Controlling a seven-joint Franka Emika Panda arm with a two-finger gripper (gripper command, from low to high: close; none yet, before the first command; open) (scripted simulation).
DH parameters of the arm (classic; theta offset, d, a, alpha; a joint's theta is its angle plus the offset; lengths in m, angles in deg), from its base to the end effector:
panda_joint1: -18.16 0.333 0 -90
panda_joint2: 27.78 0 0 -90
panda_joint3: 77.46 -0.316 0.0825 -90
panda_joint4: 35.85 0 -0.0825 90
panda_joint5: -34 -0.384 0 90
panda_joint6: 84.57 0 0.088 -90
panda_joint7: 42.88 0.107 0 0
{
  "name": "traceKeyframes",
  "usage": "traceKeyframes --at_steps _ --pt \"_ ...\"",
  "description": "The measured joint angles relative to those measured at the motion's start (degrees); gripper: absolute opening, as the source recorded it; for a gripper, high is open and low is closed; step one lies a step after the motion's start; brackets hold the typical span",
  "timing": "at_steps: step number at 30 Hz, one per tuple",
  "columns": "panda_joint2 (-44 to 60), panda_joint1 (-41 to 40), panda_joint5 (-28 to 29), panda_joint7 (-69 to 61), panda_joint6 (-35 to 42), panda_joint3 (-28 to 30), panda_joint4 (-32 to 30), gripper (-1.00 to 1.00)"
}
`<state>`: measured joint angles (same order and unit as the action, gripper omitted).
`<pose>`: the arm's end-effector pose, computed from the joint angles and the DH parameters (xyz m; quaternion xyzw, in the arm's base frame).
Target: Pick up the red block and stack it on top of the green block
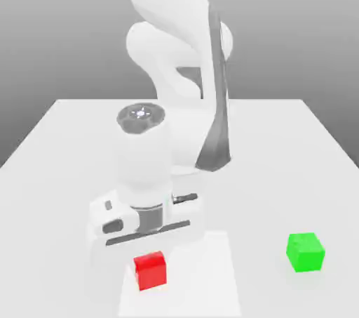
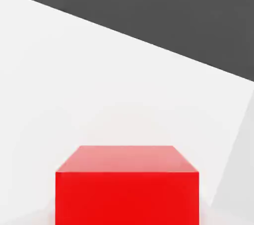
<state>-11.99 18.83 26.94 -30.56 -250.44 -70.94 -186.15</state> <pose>0.4219 -0.0543 0.1553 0.9767 -0.2145 -0.0001 0.0005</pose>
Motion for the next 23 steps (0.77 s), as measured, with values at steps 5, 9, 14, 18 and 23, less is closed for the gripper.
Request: traceKeyframes --at_steps 5,9,14,18,23 --pt "-9.1 1.78 4.41 3.49 7.74 1.24 -1.28 -1.0" --pt "-11.6 11.16 5.75 6.49 11.17 -4.96 -0.36 -1.0" --pt "-13.69 25.64 7.1 10.54 14.93 -12.14 1.39 -1.0" --pt "-7.64 26.8 8.91 12.41 9.49 -11.82 1.99 -1.0" --pt "-4.04 27.36 9.74 13.04 6.09 -11.1 2.17 1.0"
